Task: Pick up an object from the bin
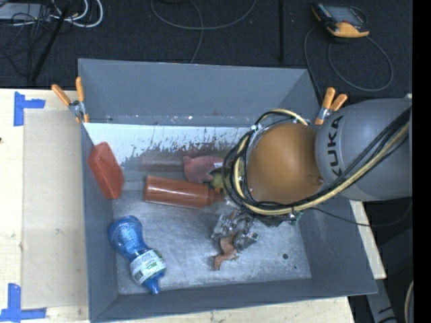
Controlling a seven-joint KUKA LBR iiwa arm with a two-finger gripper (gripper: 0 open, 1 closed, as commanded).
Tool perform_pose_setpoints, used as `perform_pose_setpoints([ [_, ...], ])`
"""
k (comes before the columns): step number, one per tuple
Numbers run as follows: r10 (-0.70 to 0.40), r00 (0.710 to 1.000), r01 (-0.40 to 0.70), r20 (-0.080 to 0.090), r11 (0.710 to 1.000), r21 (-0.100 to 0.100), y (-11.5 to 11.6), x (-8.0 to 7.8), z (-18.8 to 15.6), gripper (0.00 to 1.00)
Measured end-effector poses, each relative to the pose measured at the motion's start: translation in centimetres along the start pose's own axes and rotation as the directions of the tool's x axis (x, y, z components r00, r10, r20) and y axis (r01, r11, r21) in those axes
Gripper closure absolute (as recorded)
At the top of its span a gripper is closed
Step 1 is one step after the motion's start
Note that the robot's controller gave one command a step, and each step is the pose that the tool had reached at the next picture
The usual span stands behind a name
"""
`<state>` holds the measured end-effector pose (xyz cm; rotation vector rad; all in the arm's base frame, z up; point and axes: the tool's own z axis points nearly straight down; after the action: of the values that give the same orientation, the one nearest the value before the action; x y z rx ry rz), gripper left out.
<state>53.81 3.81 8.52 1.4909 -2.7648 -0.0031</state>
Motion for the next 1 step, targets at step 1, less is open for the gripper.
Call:
perform_pose_setpoints([
  [1,0.001,1.0,-0.001,-0.003,1.0,-0.004,0.12,0.04,-0.63,1.0],
])
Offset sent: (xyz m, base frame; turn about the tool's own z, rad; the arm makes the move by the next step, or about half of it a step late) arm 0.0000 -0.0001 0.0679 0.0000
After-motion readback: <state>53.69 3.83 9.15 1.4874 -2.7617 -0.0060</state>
